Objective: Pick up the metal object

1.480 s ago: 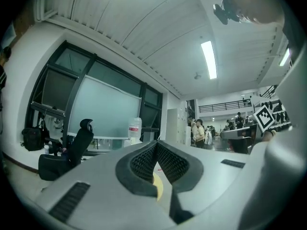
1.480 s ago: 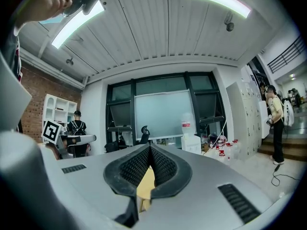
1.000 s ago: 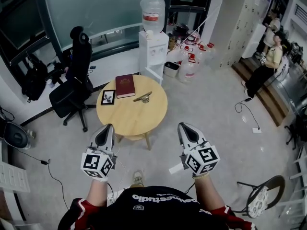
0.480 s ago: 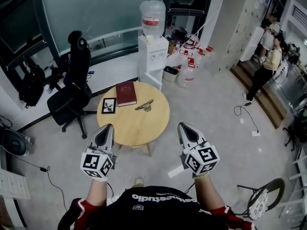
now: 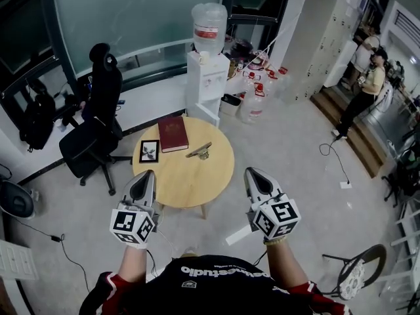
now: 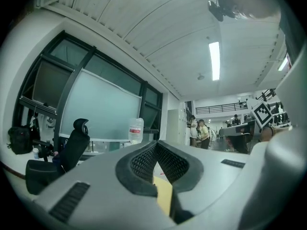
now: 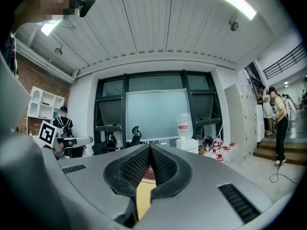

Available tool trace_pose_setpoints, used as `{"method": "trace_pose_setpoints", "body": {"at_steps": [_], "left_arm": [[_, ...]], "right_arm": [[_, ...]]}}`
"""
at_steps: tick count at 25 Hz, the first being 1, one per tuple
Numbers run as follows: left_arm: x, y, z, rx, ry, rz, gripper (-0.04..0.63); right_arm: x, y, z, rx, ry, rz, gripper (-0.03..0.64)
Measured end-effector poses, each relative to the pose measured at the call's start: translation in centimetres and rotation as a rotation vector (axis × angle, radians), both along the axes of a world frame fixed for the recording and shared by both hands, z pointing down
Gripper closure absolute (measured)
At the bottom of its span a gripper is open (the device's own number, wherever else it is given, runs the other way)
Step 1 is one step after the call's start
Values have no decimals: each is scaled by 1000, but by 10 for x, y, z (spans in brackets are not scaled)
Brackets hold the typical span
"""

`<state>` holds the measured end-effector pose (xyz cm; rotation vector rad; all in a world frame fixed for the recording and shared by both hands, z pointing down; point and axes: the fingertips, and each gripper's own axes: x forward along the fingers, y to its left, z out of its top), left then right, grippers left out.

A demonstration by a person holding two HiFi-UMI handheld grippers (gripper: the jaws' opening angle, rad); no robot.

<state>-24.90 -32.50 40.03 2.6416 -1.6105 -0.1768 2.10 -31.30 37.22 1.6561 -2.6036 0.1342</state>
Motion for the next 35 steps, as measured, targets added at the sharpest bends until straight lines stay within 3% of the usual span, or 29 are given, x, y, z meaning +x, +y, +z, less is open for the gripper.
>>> {"method": "trace_pose_setpoints", "body": {"at_steps": [11, 18, 27, 35], "left_arm": [[-14, -20, 13, -18, 22, 12, 580], [3, -42, 9, -30, 65, 23, 580], [39, -88, -6, 9, 37, -13, 580], [55, -119, -13, 12, 38, -37, 580]], "right_arm": [[-14, -23, 6, -4, 24, 10, 589], [-1, -49, 8, -1, 17, 0, 589], [5, -121, -3, 48, -7, -137, 589], [-2, -155, -1, 41, 34, -248, 589]]}}
